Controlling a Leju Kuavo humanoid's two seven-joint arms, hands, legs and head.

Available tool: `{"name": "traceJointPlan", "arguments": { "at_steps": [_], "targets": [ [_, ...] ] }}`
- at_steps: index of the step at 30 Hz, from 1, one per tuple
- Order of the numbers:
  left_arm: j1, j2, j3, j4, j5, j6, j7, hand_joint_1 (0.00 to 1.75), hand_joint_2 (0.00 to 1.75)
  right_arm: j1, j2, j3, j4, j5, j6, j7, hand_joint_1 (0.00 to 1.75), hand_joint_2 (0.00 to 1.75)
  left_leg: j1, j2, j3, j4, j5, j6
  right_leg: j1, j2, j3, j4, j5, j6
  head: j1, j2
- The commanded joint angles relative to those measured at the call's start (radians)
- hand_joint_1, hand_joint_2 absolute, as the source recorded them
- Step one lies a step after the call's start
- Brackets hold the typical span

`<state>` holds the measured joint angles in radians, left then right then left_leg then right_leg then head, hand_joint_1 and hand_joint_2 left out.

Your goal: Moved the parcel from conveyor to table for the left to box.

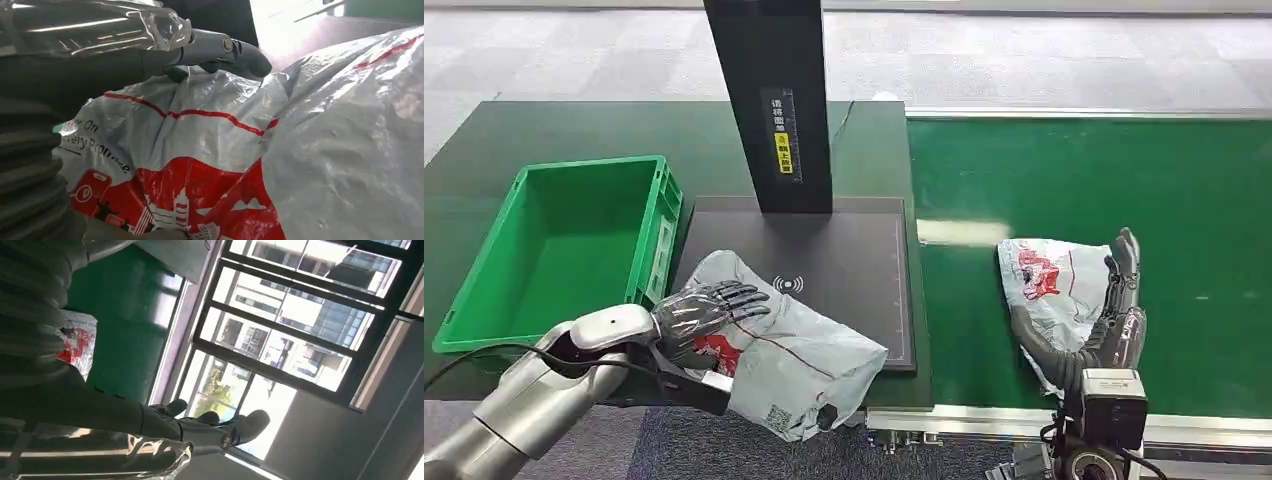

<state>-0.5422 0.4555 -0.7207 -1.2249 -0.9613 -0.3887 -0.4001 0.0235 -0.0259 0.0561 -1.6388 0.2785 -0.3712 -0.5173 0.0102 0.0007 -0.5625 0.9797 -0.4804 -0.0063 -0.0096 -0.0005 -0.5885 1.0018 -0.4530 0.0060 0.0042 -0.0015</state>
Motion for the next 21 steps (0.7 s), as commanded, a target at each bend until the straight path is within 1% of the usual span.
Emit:
{"name": "traceJointPlan", "arguments": {
  "at_steps": [1, 2, 6, 8, 10, 12, 14, 18, 20, 21],
  "targets": [
    [0.013, -0.109, -0.120, 0.197, -0.047, 0.133, 0.097, 0.45, 1.75, 0.014, 0.008, 0.013, 0.013, 0.003, -0.001, 0.003, 0.00, 1.75, -0.002, -0.002, 0.006, -0.004, 0.001, 0.001, -0.002, -0.002, 0.006, -0.003, 0.000, 0.000, 0.000, 0.000],
    [0.025, -0.108, -0.108, 0.183, -0.046, 0.152, 0.101, 1.73, 1.75, 0.022, 0.009, 0.012, 0.008, 0.004, 0.002, 0.000, 0.00, 1.75, -0.001, -0.003, 0.007, -0.004, 0.001, 0.001, -0.002, -0.003, 0.008, -0.003, 0.000, 0.000, 0.000, 0.000],
    [0.047, -0.087, -0.085, 0.117, -0.052, 0.190, 0.109, 1.75, 1.75, 0.022, 0.011, 0.011, 0.012, 0.007, 0.011, -0.008, 0.00, 1.75, -0.001, -0.010, 0.012, -0.002, 0.000, 0.001, -0.001, -0.009, 0.015, -0.002, -0.004, 0.002, 0.000, 0.000],
    [0.060, -0.078, -0.066, 0.075, -0.061, 0.232, 0.091, 1.75, 1.75, 0.012, 0.010, 0.007, 0.024, 0.007, 0.017, -0.013, 0.00, 1.75, -0.001, -0.009, 0.010, -0.002, 0.002, 0.001, -0.001, -0.007, 0.012, -0.002, -0.002, 0.001, 0.000, 0.000],
    [0.059, -0.081, -0.056, 0.059, -0.058, 0.254, 0.077, 1.75, 1.75, 0.007, 0.010, 0.005, 0.030, 0.005, 0.020, -0.016, 0.00, 1.75, -0.001, -0.007, 0.009, -0.003, 0.002, 0.001, -0.001, -0.006, 0.012, -0.003, -0.001, 0.000, 0.000, 0.000],
    [0.057, -0.092, -0.046, 0.053, -0.061, 0.287, 0.057, 1.75, 1.75, 0.007, 0.013, 0.001, 0.029, 0.005, 0.022, -0.020, 0.00, 1.75, 0.000, -0.009, 0.011, -0.002, 0.001, 0.001, -0.001, -0.007, 0.013, -0.002, -0.002, 0.000, 0.000, 0.000],
    [0.059, -0.107, -0.029, 0.024, -0.069, 0.362, 0.026, 1.75, 1.75, 0.007, 0.018, -0.002, 0.027, 0.006, 0.026, -0.025, 0.00, 1.75, 0.000, -0.009, 0.011, -0.002, 0.001, 0.001, -0.001, -0.008, 0.013, -0.002, -0.002, 0.000, 0.000, 0.000],
    [0.055, -0.113, -0.031, 0.018, -0.068, 0.354, 0.027, 1.75, 1.75, 0.007, 0.019, -0.002, 0.026, 0.006, 0.025, -0.025, 0.00, 1.75, 0.000, -0.008, 0.009, -0.001, 0.000, 0.000, 0.000, -0.008, 0.011, -0.001, -0.002, 0.000, 0.000, 0.000],
    [0.075, -0.118, -0.002, -0.021, -0.080, 0.450, 0.009, 1.75, 1.75, 0.010, 0.025, -0.006, 0.021, 0.008, 0.028, -0.028, 0.00, 1.75, 0.000, -0.007, 0.008, -0.001, 0.000, 0.000, 0.000, -0.007, 0.010, -0.002, -0.002, 0.000, 0.000, 0.000],
    [0.083, -0.127, 0.019, -0.050, -0.088, 0.524, -0.003, 1.75, 1.75, 0.010, 0.028, -0.008, 0.019, 0.008, 0.032, -0.031, 0.00, 1.75, 0.000, -0.007, 0.007, -0.001, 0.000, 0.000, 0.000, -0.006, 0.009, -0.001, -0.002, 0.000, 0.000, 0.000]
  ]
}}
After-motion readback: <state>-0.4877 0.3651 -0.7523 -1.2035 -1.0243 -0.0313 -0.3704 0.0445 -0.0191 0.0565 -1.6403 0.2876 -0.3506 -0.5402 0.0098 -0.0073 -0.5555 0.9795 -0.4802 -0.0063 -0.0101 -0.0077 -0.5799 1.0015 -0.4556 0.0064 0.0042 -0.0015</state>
